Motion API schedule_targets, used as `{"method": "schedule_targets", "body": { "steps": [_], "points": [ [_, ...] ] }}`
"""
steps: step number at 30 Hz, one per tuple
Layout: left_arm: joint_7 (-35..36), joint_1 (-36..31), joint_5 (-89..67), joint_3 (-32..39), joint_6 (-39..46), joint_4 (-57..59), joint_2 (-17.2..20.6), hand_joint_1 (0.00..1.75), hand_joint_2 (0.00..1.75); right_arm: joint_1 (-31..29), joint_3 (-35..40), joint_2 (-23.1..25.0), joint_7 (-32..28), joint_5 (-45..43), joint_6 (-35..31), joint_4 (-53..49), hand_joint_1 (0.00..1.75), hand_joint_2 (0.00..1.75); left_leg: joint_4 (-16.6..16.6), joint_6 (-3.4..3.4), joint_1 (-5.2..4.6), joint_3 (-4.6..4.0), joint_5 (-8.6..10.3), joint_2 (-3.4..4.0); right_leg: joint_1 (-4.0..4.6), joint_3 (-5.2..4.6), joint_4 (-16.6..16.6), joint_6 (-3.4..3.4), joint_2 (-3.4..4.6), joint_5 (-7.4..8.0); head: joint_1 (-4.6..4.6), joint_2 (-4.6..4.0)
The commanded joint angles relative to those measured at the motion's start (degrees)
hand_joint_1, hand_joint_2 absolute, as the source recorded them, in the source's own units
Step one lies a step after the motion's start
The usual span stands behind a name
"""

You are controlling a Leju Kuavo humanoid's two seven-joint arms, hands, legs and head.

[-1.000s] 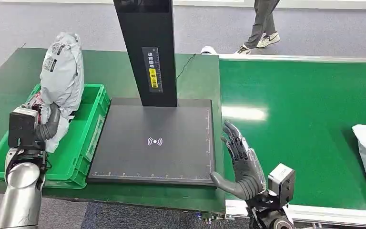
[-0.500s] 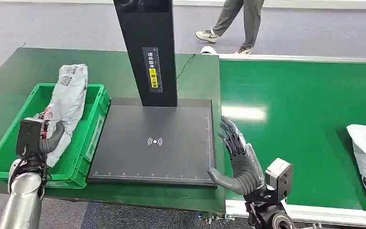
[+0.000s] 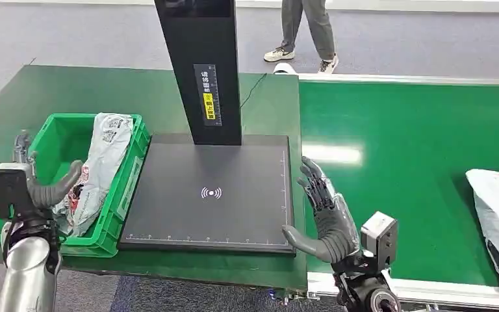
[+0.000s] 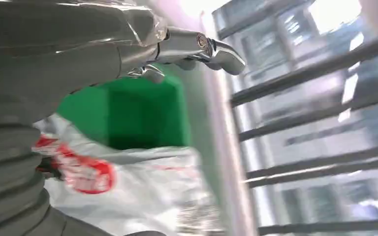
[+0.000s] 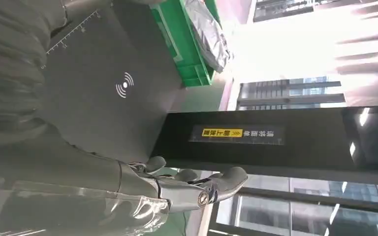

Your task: Moved the parcel from conveyor to table for the left to box.

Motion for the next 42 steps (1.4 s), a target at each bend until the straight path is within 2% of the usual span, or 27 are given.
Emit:
{"method": "schedule_targets", "body": {
  "steps": [1,5,6,7,11,16,27,42],
  "points": [
    [-3.7,6.82,3.52,-5.31,3.32,-17.6,-5.12,0.0,1.75,0.53,0.13,0.25,0.44,0.46,-0.86,0.64,0.0,1.75,0.0,0.04,0.03,0.01,-0.02,0.04,0.04,0.05,-0.07,-0.01,-0.03,0.01,0.0,0.0],
    [-3.26,11.49,7.74,-11.79,-4.78,-20.72,-5.22,0.0,1.75,0.94,-0.21,0.16,0.25,0.5,-0.71,0.99,0.0,1.75,-0.06,0.05,-0.01,0.06,-0.01,0.02,0.01,0.09,-0.12,0.0,-0.05,0.01,0.02,0.0],
    [-1.72,12.68,10.92,-13.94,-10.57,-20.41,-4.64,0.0,1.75,0.79,-0.18,0.16,0.15,0.51,-0.55,1.28,0.0,1.75,-0.02,0.03,0.0,0.02,-0.01,0.02,0.01,0.05,-0.06,0.0,-0.03,0.0,0.02,0.0],
    [-1.04,13.69,11.64,-14.85,-12.79,-19.69,-5.03,0.0,1.75,0.63,-0.18,0.24,0.1,0.52,-0.39,1.62,0.0,1.75,-0.08,0.05,-0.01,0.1,-0.01,0.06,0.01,0.12,-0.14,0.01,-0.01,0.02,-0.02,0.0],
    [-1.17,15.14,10.38,-16.96,-15.62,-15.18,-6.12,0.0,1.75,0.71,-0.38,0.63,0.07,0.52,-0.03,1.61,0.0,1.75,-0.13,0.05,-0.04,0.15,0.01,0.06,-0.03,0.15,-0.15,0.0,0.0,0.02,0.0,0.0],
    [-0.49,18.97,16.58,-19.55,-23.98,-11.87,-8.07,0.0,1.75,0.27,-0.24,1.16,0.46,1.3,0.33,1.83,0.0,1.75,-0.16,0.04,-0.05,0.19,0.0,0.06,-0.03,0.17,-0.17,-0.02,-0.01,0.01,0.0,0.0],
    [-0.52,20.13,16.9,-20.34,-25.8,-12.47,-8.84,0.0,1.75,1.4,-0.2,1.24,0.6,2.32,-0.39,1.92,0.0,1.75,-0.06,0.03,-0.02,0.05,0.0,-0.01,-0.01,0.05,-0.08,-0.01,-0.05,0.0,0.0,0.0],
    [-1.14,23.94,18.83,-20.23,-24.7,-14.94,-7.16,0.0,1.75,3.66,3.0,0.18,-1.63,1.57,-2.4,2.3,0.0,1.75,-0.11,0.03,0.0,0.12,-0.01,0.12,0.02,0.11,-0.15,-0.03,0.04,0.03,0.0,0.0]
  ]
}}
